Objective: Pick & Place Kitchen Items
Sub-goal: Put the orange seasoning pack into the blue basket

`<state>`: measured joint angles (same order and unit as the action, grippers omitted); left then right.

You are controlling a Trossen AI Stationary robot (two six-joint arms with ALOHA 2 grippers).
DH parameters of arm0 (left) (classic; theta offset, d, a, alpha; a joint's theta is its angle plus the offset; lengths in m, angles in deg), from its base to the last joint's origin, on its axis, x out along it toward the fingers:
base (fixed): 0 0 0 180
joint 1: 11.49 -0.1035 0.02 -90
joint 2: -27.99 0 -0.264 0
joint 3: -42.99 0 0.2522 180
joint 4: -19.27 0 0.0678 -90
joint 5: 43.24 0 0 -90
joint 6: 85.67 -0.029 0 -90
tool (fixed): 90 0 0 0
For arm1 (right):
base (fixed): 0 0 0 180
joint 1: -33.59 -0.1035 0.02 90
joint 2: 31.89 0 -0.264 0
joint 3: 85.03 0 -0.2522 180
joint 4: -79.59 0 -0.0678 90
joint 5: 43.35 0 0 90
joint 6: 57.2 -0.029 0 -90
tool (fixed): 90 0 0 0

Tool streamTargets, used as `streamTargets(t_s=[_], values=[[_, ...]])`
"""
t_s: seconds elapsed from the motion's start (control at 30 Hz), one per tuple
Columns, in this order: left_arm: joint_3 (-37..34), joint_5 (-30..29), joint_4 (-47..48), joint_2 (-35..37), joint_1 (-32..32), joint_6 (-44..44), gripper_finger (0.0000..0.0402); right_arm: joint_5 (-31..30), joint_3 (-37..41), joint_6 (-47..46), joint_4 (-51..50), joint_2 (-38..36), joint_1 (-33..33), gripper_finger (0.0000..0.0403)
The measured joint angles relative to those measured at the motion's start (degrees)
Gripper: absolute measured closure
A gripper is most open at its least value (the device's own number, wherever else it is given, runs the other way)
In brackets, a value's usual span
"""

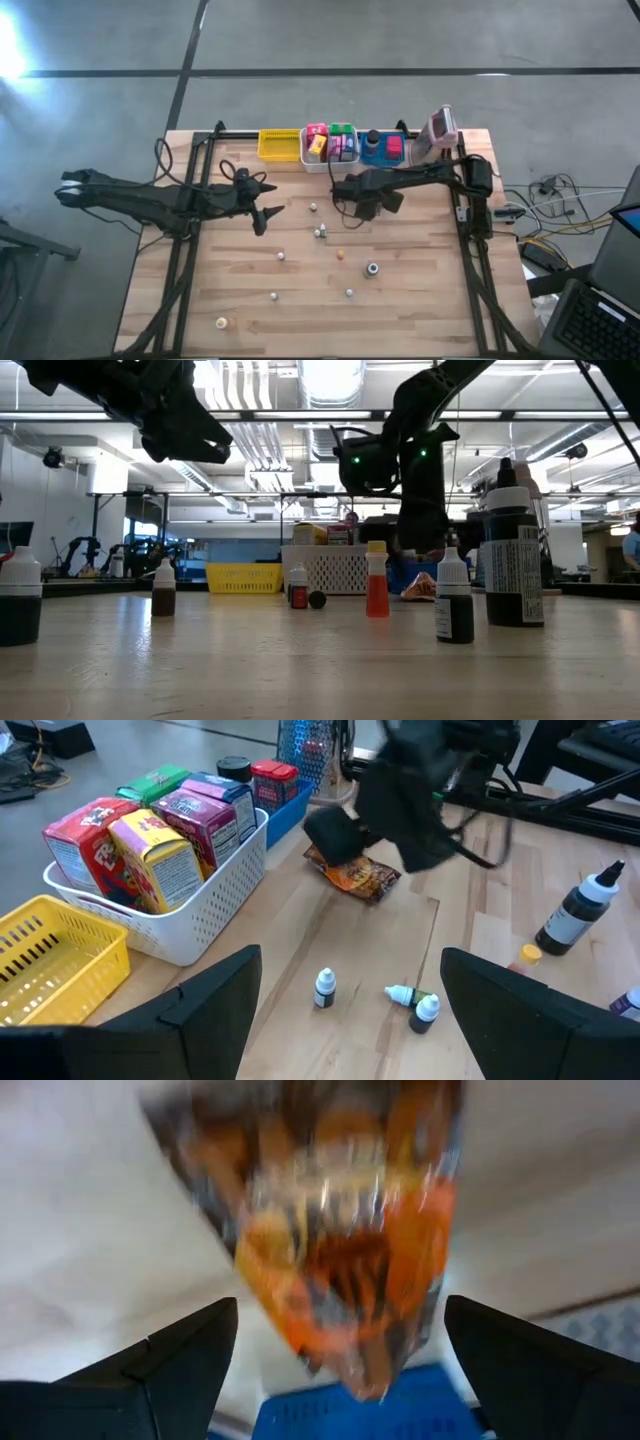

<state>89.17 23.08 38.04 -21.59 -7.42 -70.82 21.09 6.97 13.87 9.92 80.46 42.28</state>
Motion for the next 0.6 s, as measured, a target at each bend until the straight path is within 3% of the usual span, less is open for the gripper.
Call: streamTargets(t_s=[0.6], values=[[0.0,0.0,0.1,0.0,0.0,0.8,0.009,0.1,0.5,8.2,1.4,-0.8,6.8,0.0094]])
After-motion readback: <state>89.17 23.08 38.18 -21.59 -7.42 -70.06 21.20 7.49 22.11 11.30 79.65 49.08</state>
